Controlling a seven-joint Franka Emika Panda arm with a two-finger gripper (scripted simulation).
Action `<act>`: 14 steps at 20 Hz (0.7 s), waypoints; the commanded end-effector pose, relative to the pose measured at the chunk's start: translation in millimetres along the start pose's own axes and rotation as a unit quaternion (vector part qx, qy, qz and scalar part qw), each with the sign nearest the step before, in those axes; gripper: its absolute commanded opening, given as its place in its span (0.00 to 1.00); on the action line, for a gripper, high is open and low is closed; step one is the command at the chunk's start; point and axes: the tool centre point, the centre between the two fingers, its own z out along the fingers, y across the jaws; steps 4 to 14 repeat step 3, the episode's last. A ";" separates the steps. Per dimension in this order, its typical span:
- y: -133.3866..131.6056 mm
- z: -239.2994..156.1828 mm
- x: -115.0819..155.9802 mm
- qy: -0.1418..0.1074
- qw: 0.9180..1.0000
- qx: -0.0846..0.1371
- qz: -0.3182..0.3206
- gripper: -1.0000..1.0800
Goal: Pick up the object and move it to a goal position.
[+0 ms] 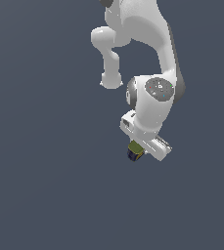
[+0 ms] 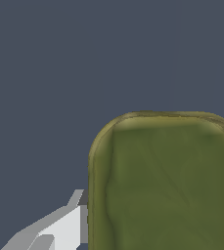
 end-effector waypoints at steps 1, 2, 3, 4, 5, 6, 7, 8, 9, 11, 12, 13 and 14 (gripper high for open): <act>-6.4 -5.8 -3.4 0.001 1.000 0.001 0.001 0.00; -7.3 -6.3 -4.1 0.001 1.000 0.001 0.001 0.00; -7.6 -6.5 -4.4 0.001 1.000 0.001 0.001 0.00; -7.6 -6.5 -4.4 0.001 1.000 0.001 0.001 0.00; -7.6 -6.5 -4.4 0.001 1.000 0.001 0.001 0.00; -7.6 -6.5 -4.4 0.001 1.000 0.001 0.001 0.00; -7.6 -6.5 -4.4 0.001 1.000 0.001 0.001 0.00; -7.6 -6.5 -4.4 0.001 1.000 0.001 0.001 0.00; -7.6 -6.5 -4.4 0.001 1.000 0.001 0.001 0.00; -7.6 -6.5 -4.4 0.001 1.000 0.001 0.001 0.00; -7.6 -6.5 -4.4 0.001 1.000 0.001 0.001 0.00; -7.6 -6.5 -4.4 0.001 1.000 0.001 0.001 0.00; -7.6 -6.5 -4.4 0.001 1.000 0.001 0.001 0.00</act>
